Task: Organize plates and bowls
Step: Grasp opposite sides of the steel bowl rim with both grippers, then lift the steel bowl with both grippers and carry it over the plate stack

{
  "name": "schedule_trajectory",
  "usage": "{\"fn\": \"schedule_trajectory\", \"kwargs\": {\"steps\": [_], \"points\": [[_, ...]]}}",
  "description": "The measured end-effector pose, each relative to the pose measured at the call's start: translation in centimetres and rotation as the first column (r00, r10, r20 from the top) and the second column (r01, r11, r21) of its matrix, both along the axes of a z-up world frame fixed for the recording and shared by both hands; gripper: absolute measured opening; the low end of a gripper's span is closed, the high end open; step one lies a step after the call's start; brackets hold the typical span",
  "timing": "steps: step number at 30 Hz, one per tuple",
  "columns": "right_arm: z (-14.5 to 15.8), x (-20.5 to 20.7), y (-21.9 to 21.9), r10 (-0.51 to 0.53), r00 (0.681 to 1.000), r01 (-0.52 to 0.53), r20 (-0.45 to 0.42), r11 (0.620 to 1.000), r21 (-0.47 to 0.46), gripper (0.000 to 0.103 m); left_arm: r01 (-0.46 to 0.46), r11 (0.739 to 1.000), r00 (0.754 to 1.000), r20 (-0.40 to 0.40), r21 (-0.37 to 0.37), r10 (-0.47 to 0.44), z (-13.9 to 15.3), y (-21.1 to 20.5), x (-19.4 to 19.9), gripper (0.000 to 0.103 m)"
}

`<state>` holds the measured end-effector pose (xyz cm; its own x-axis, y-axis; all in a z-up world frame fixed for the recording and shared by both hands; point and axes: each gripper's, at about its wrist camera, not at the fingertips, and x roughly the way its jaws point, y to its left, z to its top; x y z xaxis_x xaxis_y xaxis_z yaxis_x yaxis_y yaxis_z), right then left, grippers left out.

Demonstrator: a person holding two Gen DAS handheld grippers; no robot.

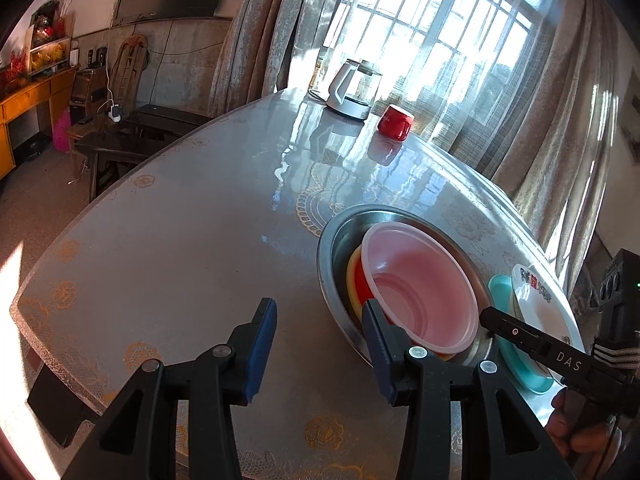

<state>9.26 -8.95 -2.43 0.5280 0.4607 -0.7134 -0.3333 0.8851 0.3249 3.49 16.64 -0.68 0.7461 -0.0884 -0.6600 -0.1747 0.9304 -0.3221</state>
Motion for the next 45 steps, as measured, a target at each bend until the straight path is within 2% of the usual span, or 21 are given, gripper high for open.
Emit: {"fn": "schedule_trajectory", "kwargs": {"steps": [13,18,24,27,32,36,42,45], "points": [[-0.4,0.6,0.6,0.019,1.000,-0.019,-0.007,1.000,-0.019,0.027,0.014,0.999,0.999,-0.036,0.028,-0.013,-0.9,-0.4,1.7,0.042],[-0.6,0.8,1.0,0.027,1.000,-0.027,-0.013,0.999,-0.039,0.027,0.003,0.996,0.999,-0.032,0.086,0.000,-0.9,-0.7,2.5,0.039],[-0.9,1.1,1.3,0.031,0.999,-0.032,-0.036,0.999,-0.029,0.027,0.007,0.995,0.999,-0.036,0.100,-0.003,-1.0,-0.3,3.3,0.038],[-1.0,1.2,1.5,0.032,0.999,-0.033,-0.040,0.999,-0.031,0.027,0.019,0.997,0.999,-0.031,0.071,-0.017,-1.1,0.1,3.4,0.038],[-1.4,1.5,1.6,0.035,0.998,-0.037,-0.045,0.999,-0.028,0.027,0.054,0.996,0.998,-0.028,0.068,-0.052,-1.2,0.0,3.4,0.035],[-1.3,1.3,1.6,0.038,0.998,-0.040,-0.039,0.999,-0.030,0.027,0.097,0.995,0.995,-0.006,0.012,-0.097,-1.3,0.0,3.2,0.033],[-1.5,1.4,1.7,0.043,0.998,-0.044,-0.039,0.999,-0.025,0.027,0.088,0.992,0.996,-0.006,-0.089,-0.089,-1.7,1.2,3.5,0.031],[-1.5,1.4,1.7,0.046,0.998,-0.047,-0.034,0.999,-0.027,0.027,0.095,0.995,0.995,0.002,-0.043,-0.095,-1.4,0.7,3.3,0.031]]}}
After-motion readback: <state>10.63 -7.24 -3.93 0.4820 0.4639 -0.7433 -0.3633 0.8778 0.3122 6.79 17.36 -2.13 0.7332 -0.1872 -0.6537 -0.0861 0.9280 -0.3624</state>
